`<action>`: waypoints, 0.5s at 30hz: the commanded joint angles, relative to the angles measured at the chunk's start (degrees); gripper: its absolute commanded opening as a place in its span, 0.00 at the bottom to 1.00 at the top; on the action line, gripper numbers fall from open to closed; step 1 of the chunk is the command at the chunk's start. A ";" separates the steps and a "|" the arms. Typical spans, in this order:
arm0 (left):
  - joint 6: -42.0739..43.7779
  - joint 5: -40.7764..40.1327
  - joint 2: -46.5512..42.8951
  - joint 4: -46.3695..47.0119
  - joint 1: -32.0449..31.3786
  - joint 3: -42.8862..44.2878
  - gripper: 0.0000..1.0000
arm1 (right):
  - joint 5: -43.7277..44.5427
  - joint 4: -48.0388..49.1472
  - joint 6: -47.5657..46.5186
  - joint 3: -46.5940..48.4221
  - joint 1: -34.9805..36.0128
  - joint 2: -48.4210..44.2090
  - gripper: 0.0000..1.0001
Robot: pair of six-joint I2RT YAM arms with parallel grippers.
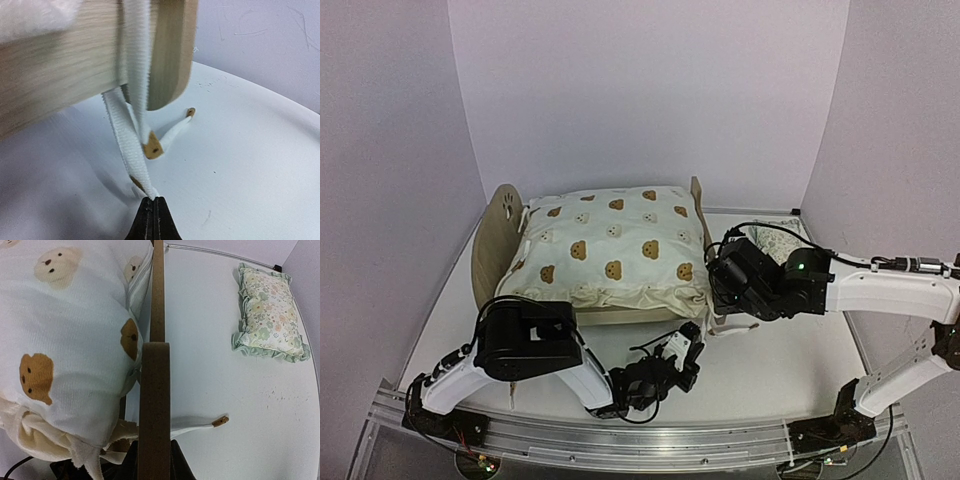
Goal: Set up the pet bed
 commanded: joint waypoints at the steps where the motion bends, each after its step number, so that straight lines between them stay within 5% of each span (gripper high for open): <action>1: -2.78 1.99 -1.99 -7.03 -2.52 -3.32 0.00 | 3.88 11.30 -0.55 4.19 1.28 -0.40 0.00; 15: -5.77 15.61 -9.71 -11.44 -6.99 -11.33 0.00 | 5.86 11.36 -2.41 5.73 0.41 4.69 0.00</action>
